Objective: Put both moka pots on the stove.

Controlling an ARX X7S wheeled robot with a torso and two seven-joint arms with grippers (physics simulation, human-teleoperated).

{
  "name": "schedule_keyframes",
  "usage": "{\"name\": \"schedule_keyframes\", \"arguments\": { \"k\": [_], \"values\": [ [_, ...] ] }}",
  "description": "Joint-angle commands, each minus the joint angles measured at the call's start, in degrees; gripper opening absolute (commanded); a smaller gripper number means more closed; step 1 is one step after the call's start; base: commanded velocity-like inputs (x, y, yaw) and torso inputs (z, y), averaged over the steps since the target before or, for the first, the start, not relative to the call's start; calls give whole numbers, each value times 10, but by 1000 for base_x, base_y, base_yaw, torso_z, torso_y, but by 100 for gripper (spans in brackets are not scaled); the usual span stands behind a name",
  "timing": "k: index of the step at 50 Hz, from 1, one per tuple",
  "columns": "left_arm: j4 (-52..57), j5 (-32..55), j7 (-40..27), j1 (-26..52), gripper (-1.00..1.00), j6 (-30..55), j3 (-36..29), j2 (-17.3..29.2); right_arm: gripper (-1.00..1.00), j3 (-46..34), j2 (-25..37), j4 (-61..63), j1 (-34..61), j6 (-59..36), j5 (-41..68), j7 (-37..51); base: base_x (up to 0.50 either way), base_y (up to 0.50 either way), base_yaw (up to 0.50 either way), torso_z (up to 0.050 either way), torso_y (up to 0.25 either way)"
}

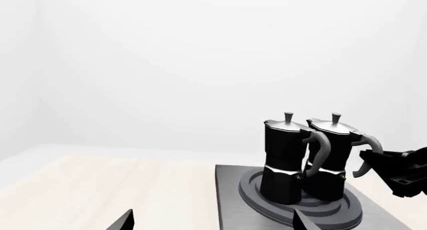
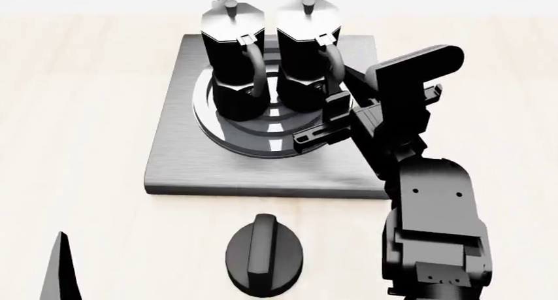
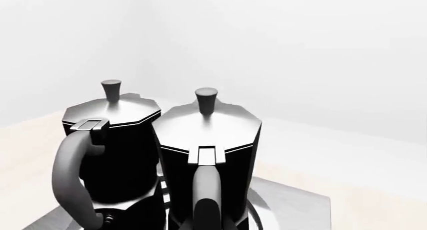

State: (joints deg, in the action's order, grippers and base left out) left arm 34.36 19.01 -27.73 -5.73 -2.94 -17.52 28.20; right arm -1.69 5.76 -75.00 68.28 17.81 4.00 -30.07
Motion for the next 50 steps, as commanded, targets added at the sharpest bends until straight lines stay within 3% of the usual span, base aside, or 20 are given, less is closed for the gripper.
{"name": "schedule_keyframes", "arguments": {
  "k": [1,3,4,22,28,34,39,41,50],
  "values": [
    [-1,1,-1,1,100,-1,0,1,-100,39,-4,0,4,2,-17,-3,0,0,0,0,0],
    [-1,0,-2,1,100,0,-1,0,-100,39,-4,0,2,1,-20,-5,0,0,0,0,0],
    [0,0,-2,1,100,1,-2,0,100,41,-5,0,2,1,-20,-5,0,0,0,0,0],
    [-7,0,-1,3,100,-5,-4,0,100,52,-13,6,6,30,-20,-18,0,0,0,0,0],
    [-3,0,-3,2,100,-3,-4,2,100,54,-24,370,-127,-158,0,-6,0,0,0,0,0],
    [-1,-1,-4,1,100,-2,-6,3,100,63,-39,574,-205,-227,-4,62,0,0,0,0,0],
    [-1,-2,-4,-1,100,-5,-7,3,100,57,-46,670,-251,-244,-11,115,0,0,0,0,0],
    [0,-2,-4,0,100,-4,-7,3,100,38,-39,681,-271,-200,-45,138,0,0,0,0,0],
    [-4,-4,-3,-1,100,-7,-10,2,100,28,-40,828,-355,-237,-47,194,0,0,0,0,0]
  ]
}}
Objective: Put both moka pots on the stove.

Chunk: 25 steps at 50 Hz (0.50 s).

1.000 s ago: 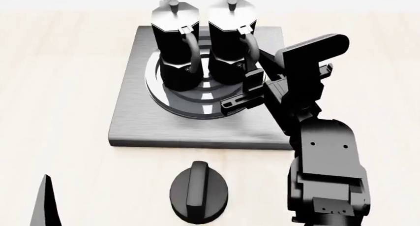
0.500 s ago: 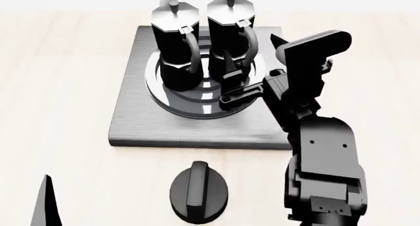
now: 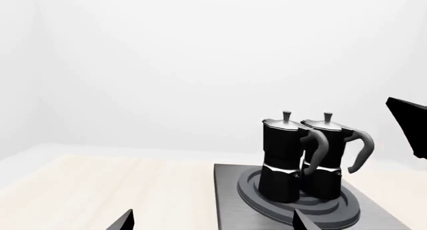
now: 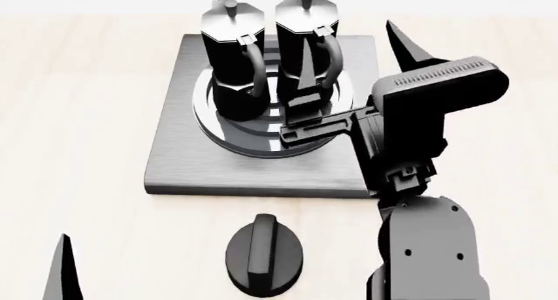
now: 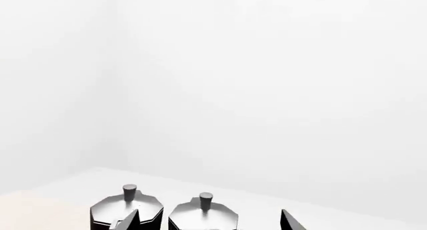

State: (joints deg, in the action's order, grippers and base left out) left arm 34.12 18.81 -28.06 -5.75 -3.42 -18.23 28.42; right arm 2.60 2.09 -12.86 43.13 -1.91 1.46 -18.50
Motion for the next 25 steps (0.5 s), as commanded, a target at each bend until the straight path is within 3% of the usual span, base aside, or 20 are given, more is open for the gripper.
{"name": "schedule_keyframes", "arguments": {
  "k": [1,25],
  "values": [
    [-1,-1,0,-1,100,-1,-3,1,100,-16,-1,219,-109,-49,-18,79,0,0,0,0,0],
    [-1,1,-4,-1,100,-3,0,4,100,-34,17,342,-280,-7,20,127,0,0,0,0,0]
  ]
}}
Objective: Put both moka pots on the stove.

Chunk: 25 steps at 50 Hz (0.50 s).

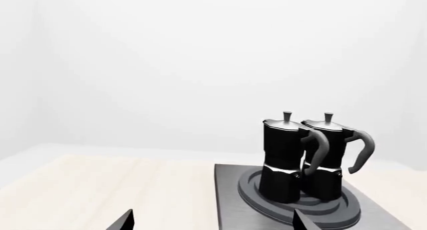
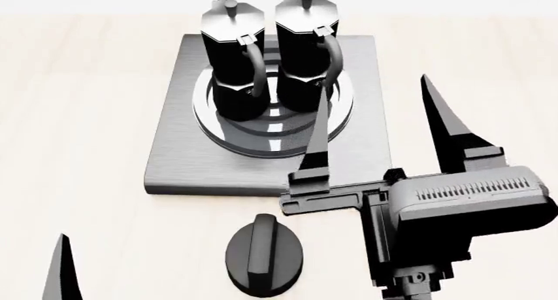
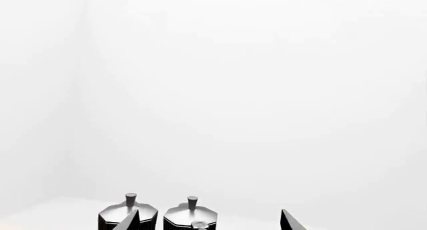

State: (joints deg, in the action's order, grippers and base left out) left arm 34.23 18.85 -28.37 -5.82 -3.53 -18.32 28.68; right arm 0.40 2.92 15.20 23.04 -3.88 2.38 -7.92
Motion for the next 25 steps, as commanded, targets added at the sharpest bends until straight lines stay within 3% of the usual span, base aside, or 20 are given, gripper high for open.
{"name": "schedule_keyframes", "arguments": {
  "k": [1,25],
  "values": [
    [0,1,-2,0,100,-1,2,2,100,-13,11,64,-84,15,10,23,0,0,0,0,0],
    [5,1,-6,1,100,2,1,5,100,-41,29,83,-188,68,24,38,0,0,0,0,0]
  ]
}}
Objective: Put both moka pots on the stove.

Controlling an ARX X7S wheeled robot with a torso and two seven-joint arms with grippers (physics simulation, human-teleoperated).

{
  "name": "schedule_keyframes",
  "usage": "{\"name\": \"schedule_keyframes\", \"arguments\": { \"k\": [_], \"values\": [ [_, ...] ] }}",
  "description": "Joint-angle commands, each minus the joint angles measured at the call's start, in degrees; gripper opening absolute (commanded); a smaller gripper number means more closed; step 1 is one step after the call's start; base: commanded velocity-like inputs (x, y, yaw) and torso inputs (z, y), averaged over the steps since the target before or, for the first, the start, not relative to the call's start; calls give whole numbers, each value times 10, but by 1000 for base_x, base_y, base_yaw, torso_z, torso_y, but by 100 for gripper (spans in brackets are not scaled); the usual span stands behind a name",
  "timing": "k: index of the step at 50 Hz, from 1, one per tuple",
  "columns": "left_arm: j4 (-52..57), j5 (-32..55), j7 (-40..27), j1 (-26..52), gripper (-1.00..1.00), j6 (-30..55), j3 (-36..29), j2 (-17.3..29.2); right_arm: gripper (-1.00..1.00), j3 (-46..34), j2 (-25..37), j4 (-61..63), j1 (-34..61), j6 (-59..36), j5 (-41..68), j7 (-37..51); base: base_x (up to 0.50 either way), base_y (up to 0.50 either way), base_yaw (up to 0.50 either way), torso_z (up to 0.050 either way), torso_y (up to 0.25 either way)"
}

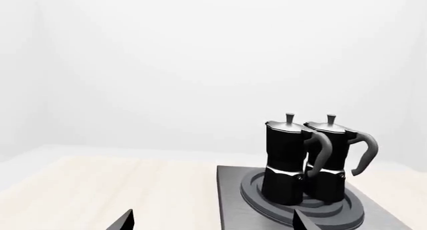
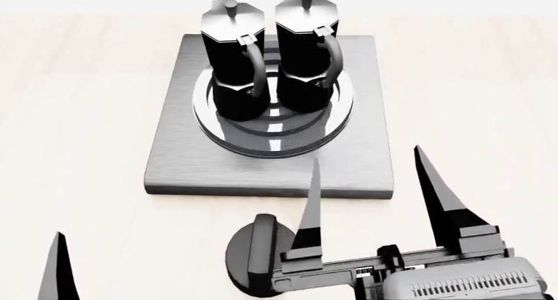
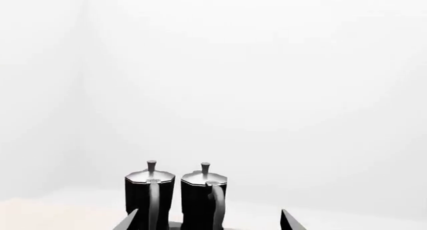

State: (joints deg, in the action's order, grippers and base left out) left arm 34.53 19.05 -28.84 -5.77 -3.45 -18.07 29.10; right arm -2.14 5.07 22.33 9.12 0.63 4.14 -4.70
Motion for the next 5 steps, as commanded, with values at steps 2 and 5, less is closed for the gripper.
{"name": "schedule_keyframes", "arguments": {
  "k": [2,5],
  "values": [
    [0,-1,-1,0,100,0,-2,1,100,-17,8,7,-57,35,2,9,0,0,0,0,0],
    [0,-1,-1,1,100,0,-3,1,100,-20,9,6,-66,42,3,11,0,0,0,0,0]
  ]
}}
